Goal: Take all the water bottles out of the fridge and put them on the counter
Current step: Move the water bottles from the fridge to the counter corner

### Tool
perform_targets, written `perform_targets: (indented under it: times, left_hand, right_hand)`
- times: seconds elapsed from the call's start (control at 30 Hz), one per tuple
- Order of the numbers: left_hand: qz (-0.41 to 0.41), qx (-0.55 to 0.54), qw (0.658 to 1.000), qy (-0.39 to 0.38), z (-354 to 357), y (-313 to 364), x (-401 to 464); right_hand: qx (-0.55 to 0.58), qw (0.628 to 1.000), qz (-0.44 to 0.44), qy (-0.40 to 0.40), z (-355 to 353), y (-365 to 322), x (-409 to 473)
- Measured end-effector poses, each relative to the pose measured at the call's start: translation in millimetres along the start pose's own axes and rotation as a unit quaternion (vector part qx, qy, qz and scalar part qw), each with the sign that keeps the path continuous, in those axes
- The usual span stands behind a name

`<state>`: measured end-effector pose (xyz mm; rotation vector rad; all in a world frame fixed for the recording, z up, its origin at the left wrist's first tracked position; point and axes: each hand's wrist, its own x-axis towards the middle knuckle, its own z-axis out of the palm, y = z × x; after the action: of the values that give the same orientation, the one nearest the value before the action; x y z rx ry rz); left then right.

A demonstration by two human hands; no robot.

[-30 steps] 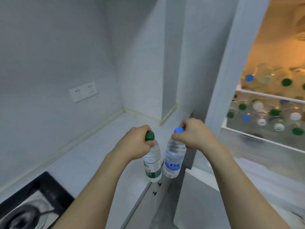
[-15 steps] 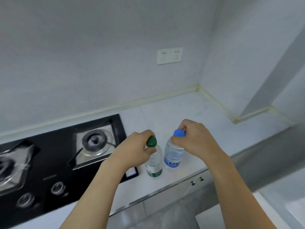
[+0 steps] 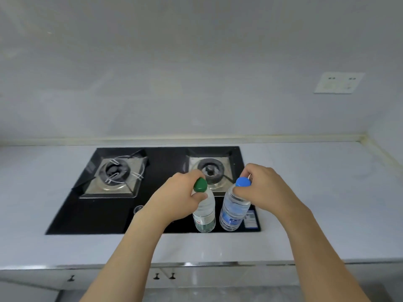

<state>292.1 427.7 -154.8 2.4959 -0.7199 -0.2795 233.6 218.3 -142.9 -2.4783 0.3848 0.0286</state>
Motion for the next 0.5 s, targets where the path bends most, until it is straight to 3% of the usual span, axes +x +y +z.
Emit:
perform_targets:
  times: [0.5]
  left_hand:
    - [-0.060,0.004,0.995,0.085,-112.3,-157.9,-115.4]
  right_hand:
    - [-0.047,0.994,-0.089,-0.043,114.3,-183.1,-10.5]
